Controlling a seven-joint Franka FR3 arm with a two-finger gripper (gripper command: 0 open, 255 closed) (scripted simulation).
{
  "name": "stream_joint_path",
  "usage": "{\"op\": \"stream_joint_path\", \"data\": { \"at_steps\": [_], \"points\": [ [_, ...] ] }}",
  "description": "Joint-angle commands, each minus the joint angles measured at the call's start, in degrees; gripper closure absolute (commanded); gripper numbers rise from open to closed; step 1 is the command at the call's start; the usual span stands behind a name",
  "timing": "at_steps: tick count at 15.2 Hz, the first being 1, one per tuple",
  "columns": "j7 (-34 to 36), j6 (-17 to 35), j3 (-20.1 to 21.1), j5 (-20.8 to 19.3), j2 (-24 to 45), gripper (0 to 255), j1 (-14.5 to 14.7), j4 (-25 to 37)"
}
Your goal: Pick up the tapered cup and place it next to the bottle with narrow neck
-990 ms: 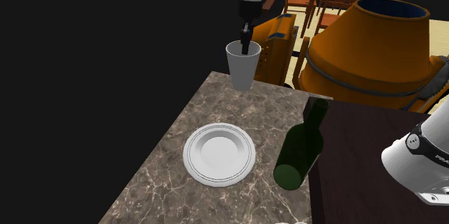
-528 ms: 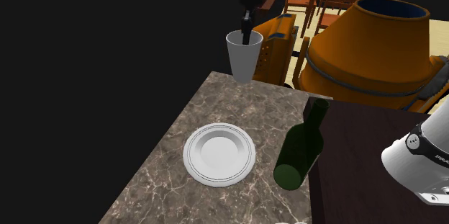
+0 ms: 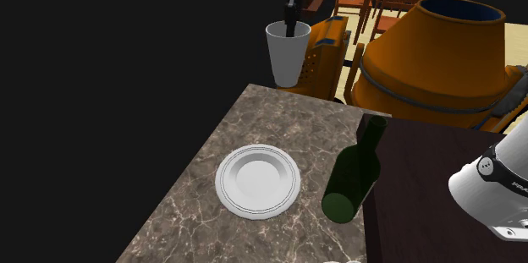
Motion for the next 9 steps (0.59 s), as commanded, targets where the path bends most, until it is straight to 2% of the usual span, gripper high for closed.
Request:
{"op": "stream_joint_path", "data": {
  "at_steps": [1,9],
  "points": [
    [0.46,-1.54,-0.11,-0.52,-0.77,255,0.05,0.88],
    [1.92,-7.10,-0.31,-1.82,-2.64,255,0.15,4.91]
  ]
}}
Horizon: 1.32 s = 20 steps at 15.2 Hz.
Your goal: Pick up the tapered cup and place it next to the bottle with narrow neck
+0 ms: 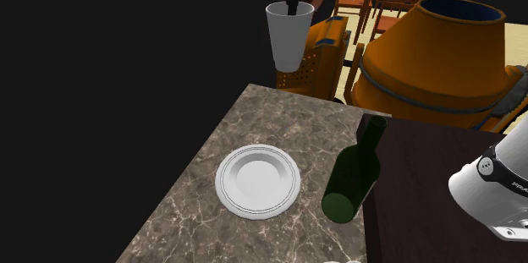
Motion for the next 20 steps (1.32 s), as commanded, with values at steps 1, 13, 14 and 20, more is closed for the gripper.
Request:
{"op": "stream_joint_path", "data": {
  "at_steps": [1,13,14,20],
  "points": [
    [0.36,-1.24,-0.02,-0.28,-0.47,255,0.05,0.85],
    [3.22,-8.29,0.40,-1.69,-2.98,255,0.85,6.00],
    [4.69,-7.71,1.01,-2.20,-4.35,255,1.70,4.40],
    [13.57,-4.83,5.30,-4.33,-11.25,255,6.00,-3.53]
  ]
}}
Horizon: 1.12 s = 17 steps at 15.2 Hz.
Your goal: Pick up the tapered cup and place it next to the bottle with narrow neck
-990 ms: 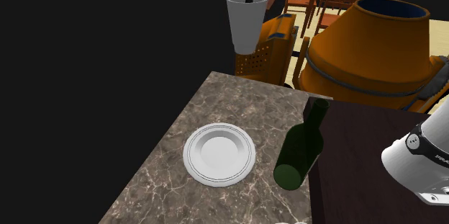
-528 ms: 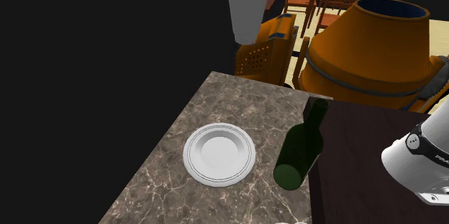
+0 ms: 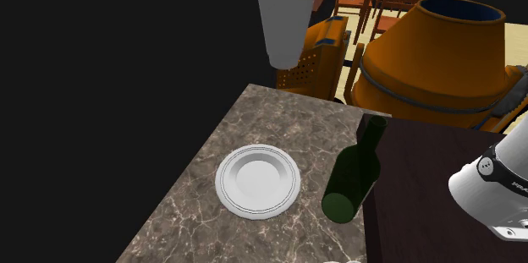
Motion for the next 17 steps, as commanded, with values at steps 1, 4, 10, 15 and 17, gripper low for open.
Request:
{"op": "stream_joint_path", "data": {
  "at_steps": [1,4,10,15,17],
  "points": [
    [3.16,0.88,1.58,-0.66,-2.45,255,1.34,-2.69],
    [7.51,1.98,4.05,-1.02,-4.85,255,3.16,-5.47],
    [16.02,3.86,9.15,-0.87,-7.96,255,6.70,-9.23],
    [22.93,5.24,13.47,-0.22,-8.87,255,9.65,-10.57],
    [25.66,5.76,15.20,0.09,-8.82,255,10.83,-10.65]
  ]
}}
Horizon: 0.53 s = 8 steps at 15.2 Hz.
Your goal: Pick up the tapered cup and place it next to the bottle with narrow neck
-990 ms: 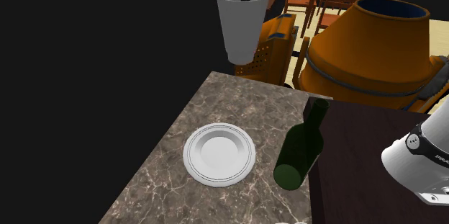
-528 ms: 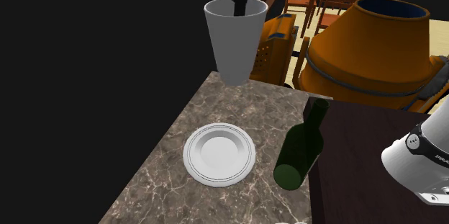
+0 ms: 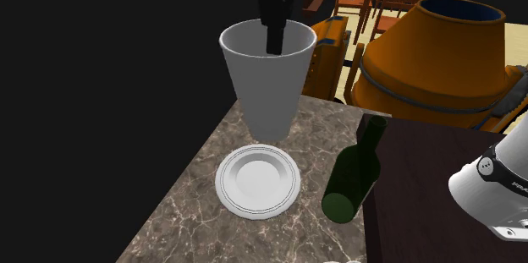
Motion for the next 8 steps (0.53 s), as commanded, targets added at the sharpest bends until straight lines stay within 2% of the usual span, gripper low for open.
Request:
{"op": "stream_joint_path", "data": {
  "at_steps": [1,8],
  "points": [
    [2.68,0.58,1.64,0.32,0.26,255,1.14,0.08],
    [12.17,2.14,7.40,1.08,2.66,255,5.32,2.29]
  ]
}}
